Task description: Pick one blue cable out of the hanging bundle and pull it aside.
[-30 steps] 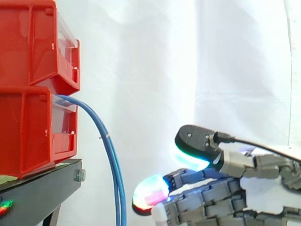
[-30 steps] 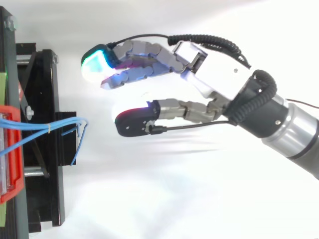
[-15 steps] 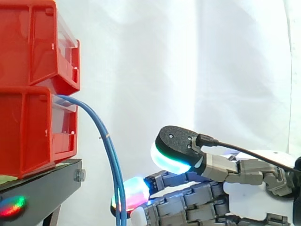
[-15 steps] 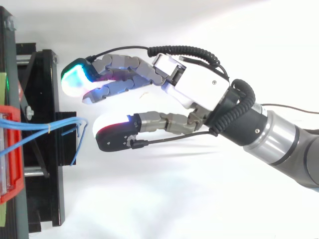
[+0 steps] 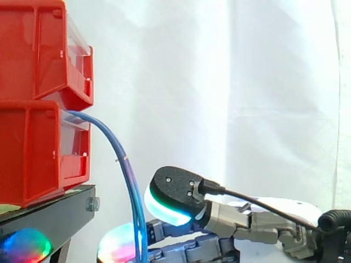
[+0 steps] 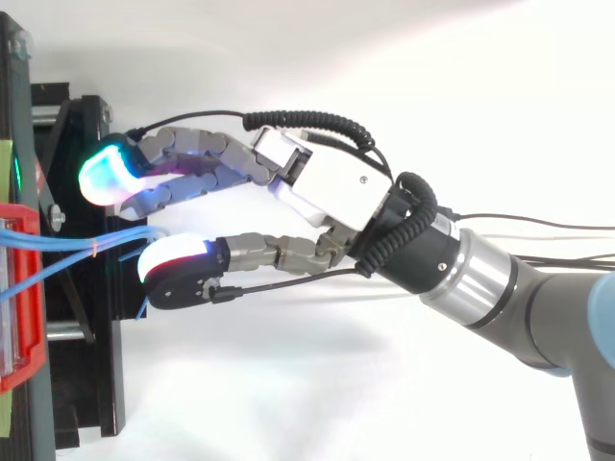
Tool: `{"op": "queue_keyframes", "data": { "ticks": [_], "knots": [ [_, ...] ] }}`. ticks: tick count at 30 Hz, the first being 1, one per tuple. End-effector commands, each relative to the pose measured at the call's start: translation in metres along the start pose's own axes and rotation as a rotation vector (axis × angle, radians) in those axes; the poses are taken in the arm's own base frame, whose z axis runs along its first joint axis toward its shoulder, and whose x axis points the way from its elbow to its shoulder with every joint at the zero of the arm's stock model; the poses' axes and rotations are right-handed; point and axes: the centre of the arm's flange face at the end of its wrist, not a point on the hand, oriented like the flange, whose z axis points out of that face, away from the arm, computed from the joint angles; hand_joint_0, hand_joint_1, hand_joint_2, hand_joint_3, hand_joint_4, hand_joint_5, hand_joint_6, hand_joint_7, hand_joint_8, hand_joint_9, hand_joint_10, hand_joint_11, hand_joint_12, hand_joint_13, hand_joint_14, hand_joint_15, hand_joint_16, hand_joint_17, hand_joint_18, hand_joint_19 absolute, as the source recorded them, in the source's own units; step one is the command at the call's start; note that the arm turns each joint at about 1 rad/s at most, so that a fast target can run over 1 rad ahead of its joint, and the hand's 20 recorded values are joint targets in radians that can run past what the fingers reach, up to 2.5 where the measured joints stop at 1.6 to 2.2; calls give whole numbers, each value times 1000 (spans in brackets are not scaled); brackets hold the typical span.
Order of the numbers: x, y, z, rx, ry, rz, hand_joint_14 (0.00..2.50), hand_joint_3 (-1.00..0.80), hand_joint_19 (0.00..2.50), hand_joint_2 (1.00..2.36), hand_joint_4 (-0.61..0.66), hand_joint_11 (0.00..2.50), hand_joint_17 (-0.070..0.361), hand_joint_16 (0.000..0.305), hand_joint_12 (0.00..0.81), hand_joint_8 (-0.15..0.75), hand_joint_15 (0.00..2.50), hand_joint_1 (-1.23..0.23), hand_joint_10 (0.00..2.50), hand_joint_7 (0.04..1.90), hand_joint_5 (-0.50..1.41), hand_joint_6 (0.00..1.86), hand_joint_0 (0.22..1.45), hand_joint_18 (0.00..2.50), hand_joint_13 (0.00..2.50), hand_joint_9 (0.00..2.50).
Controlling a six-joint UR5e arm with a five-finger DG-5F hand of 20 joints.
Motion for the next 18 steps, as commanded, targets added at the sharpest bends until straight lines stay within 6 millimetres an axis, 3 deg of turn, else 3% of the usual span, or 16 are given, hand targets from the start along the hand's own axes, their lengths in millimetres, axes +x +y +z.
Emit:
{"op": "queue_keyframes", "data": {
  "ticks": [1, 18],
  "knots": [
    [5, -2, 1, 12, 11, 0, 9, -466, 364, 1002, 199, 236, 48, 21, 205, 210, 230, -590, 8, 696, -155, 502, 510, 126, 507, 837],
    [11, 2, 1, -11, 43, 29, 9, -462, 346, 1003, 178, 254, 47, 21, 205, 204, 232, -592, 9, 747, -143, 502, 516, 157, 536, 855]
  ]
}}
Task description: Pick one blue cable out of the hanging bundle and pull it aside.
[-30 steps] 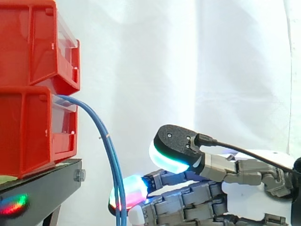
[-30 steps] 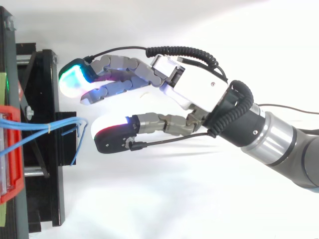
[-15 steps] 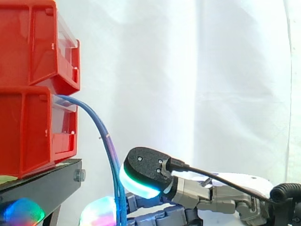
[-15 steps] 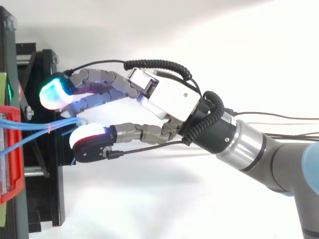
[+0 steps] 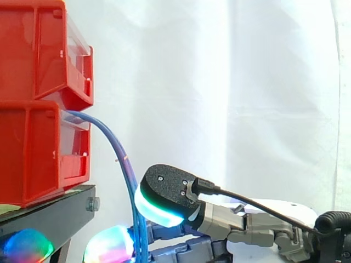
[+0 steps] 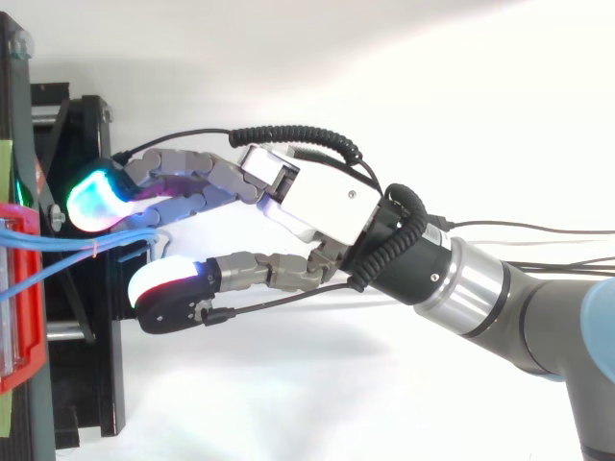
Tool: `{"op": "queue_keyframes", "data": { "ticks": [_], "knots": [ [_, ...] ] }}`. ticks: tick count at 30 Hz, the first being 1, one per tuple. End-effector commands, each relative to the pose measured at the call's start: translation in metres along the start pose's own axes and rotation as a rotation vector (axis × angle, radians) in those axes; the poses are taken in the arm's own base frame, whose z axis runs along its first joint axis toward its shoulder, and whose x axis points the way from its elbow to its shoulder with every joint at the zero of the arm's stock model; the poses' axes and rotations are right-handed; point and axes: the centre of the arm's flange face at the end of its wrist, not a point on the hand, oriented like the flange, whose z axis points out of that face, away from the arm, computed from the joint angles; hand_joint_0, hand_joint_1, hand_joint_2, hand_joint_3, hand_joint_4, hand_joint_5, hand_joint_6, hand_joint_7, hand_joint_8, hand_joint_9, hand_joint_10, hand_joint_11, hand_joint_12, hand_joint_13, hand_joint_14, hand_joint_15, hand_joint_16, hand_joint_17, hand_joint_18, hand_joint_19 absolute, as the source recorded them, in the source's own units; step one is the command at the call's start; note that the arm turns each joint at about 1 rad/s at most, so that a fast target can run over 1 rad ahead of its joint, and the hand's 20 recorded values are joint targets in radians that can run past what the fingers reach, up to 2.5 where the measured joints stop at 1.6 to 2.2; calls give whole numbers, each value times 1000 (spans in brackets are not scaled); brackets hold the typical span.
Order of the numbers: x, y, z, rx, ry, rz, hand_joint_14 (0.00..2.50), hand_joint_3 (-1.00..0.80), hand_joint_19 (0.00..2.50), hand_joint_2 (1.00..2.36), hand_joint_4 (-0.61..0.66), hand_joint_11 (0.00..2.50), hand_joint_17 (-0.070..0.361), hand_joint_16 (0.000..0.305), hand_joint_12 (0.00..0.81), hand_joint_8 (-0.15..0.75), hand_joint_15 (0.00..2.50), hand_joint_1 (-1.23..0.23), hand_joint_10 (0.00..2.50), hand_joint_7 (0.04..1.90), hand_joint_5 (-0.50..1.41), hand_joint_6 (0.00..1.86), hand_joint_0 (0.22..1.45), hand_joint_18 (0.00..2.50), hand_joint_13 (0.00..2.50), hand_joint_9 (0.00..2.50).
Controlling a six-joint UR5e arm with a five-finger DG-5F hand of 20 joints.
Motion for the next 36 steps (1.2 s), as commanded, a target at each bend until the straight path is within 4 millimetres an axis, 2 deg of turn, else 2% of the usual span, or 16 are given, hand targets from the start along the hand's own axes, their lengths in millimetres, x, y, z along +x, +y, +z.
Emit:
{"op": "queue_keyframes", "data": {
  "ticks": [1, 15, 27, 36],
  "knots": [
    [0, 0, 1, -3, 7, 12, 9, -461, 345, 1004, 178, 258, 46, 21, 205, 205, 236, -594, 9, 752, -142, 502, 517, 160, 538, 856],
    [2, 14, 10, -15, 23, 42, 10, -455, 326, 1004, 196, 322, 44, 20, 201, 202, 250, -604, 11, 884, -124, 502, 536, 241, 591, 883],
    [4, 10, 6, 25, 100, 122, 10, -446, 318, 1005, 212, 347, 45, 20, 199, 203, 261, -608, 12, 976, -111, 503, 551, 289, 624, 909],
    [-1, 16, 4, 55, 115, 120, 11, -443, 324, 1004, 214, 350, 46, 20, 201, 202, 274, -610, 12, 977, -110, 503, 553, 305, 635, 915]
  ]
}}
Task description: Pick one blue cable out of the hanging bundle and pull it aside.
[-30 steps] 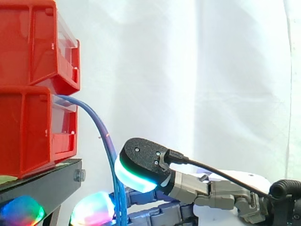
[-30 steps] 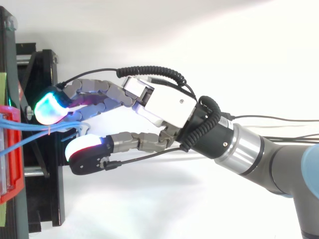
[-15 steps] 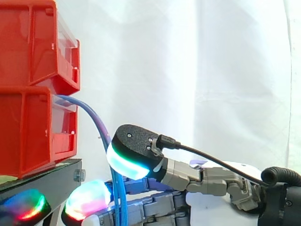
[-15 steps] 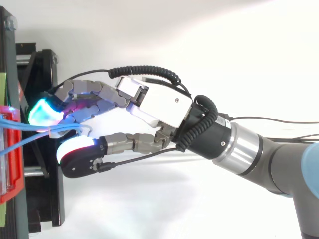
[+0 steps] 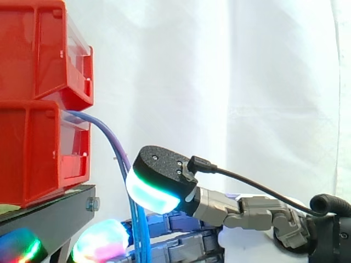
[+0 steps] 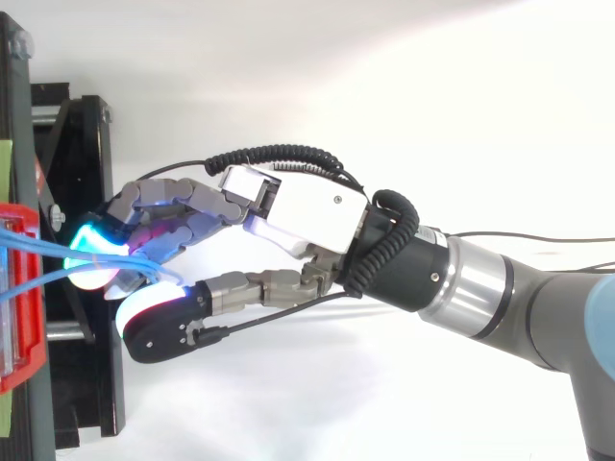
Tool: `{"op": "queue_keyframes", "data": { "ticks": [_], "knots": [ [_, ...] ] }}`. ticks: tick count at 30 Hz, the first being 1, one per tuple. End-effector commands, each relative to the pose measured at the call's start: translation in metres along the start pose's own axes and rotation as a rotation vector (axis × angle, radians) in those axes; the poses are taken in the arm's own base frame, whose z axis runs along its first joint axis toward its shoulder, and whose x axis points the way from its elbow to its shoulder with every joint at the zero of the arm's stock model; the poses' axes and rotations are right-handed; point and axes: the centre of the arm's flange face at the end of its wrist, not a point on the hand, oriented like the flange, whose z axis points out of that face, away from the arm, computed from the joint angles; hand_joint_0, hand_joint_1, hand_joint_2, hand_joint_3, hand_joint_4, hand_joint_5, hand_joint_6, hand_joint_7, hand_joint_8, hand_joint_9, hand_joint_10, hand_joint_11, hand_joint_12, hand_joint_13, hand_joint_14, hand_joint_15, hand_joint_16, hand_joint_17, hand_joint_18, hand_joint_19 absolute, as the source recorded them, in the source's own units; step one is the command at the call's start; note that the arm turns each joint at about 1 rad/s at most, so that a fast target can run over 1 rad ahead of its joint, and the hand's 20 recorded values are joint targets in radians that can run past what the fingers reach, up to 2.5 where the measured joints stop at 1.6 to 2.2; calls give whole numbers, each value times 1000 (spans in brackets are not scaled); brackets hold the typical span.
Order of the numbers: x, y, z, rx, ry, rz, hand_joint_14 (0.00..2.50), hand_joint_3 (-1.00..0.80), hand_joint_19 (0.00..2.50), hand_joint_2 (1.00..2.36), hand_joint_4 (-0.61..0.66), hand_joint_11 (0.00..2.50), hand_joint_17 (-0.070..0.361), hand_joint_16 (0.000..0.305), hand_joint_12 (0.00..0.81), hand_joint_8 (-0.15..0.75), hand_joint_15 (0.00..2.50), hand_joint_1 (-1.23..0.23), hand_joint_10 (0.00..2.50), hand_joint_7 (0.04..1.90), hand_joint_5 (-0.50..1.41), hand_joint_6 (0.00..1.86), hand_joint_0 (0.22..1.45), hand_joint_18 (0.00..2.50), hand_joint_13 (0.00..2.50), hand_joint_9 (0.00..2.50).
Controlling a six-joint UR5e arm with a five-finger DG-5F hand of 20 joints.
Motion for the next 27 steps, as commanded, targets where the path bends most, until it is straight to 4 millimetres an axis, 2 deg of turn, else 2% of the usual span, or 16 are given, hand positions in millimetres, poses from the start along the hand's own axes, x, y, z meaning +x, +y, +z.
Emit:
{"op": "queue_keyframes", "data": {
  "ticks": [1, 10, 16, 27],
  "knots": [
    [-2, 4, -2, 21, 5, -8, 12, -445, 324, 1005, 209, 356, 46, 20, 200, 200, 270, -610, 14, 977, -110, 503, 553, 305, 636, 915],
    [-8, 15, -3, 38, 4, -8, 11, -441, 323, 1005, 213, 358, 46, 20, 201, 201, 277, -609, 13, 993, -107, 502, 556, 317, 645, 921],
    [-16, 35, -2, 47, 20, -15, 11, -429, 324, 1006, 210, 367, 45, 20, 200, 201, 282, -609, 12, 1001, -106, 503, 561, 318, 650, 926],
    [-22, 46, 0, 52, 62, -18, 13, -382, 326, 1010, 210, 374, 43, 19, 199, 202, 285, -617, 15, 1061, -102, 502, 582, 319, 650, 924]
  ]
}}
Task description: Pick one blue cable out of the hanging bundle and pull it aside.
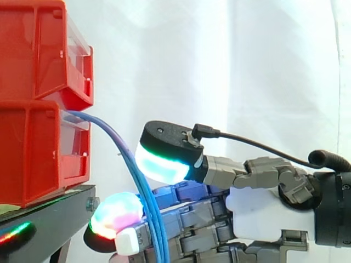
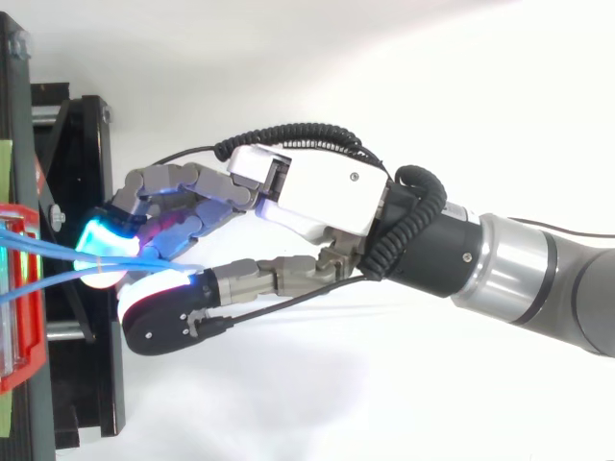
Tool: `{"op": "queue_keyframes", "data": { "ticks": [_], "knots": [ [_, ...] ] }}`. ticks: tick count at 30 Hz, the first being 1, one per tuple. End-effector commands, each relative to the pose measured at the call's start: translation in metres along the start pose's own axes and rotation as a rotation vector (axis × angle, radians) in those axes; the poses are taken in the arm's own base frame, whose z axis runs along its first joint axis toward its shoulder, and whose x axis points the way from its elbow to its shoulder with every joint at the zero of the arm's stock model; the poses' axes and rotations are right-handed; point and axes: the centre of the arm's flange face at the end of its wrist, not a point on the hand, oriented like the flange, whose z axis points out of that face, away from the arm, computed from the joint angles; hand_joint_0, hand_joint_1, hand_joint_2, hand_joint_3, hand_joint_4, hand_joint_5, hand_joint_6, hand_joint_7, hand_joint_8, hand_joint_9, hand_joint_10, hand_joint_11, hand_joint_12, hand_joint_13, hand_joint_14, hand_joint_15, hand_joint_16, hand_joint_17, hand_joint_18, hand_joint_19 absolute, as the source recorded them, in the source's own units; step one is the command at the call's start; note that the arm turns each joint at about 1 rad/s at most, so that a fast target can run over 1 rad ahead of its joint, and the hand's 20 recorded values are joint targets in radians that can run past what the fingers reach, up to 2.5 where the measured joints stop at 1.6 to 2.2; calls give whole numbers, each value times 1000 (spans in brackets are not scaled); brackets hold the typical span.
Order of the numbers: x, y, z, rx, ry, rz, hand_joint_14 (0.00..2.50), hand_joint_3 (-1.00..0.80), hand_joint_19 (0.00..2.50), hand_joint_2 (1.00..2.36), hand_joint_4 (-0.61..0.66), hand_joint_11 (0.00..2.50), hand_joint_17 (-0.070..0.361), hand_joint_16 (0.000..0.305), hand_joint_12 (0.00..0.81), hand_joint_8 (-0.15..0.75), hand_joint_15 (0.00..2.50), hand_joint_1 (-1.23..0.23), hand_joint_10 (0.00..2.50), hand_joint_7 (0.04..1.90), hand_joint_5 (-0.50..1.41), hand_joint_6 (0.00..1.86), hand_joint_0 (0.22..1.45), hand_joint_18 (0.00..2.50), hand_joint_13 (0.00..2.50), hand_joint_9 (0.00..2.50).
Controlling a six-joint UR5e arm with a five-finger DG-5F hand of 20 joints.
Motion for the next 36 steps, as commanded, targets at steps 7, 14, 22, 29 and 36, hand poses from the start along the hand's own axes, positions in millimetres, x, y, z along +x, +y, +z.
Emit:
{"op": "queue_keyframes", "data": {
  "ticks": [7, 14, 22, 29, 36],
  "knots": [
    [-4, 12, 1, -13, 5, 7, 12, -394, 329, 1009, 210, 362, 44, 19, 199, 199, 286, -619, 12, 1068, -101, 502, 581, 319, 651, 924],
    [-9, 12, 3, -14, -3, 23, 12, -396, 329, 1009, 217, 376, 44, 20, 199, 203, 285, -621, 13, 1076, -100, 502, 578, 319, 651, 925],
    [-9, 13, 3, -15, -1, 31, 12, -383, 326, 1010, 212, 377, 44, 20, 200, 198, 279, -624, 12, 1148, -90, 502, 582, 323, 654, 926],
    [-10, 23, 2, -23, -2, 43, 12, -371, 318, 1011, 203, 375, 44, 20, 197, 200, 283, -626, 13, 1215, -82, 501, 586, 332, 656, 934],
    [-8, 32, -1, -19, 2, 40, 13, -288, 321, 1016, 148, 407, 46, 20, 201, 202, 307, -626, 16, 1077, -95, 611, 586, 353, 677, 936]
  ]
}}
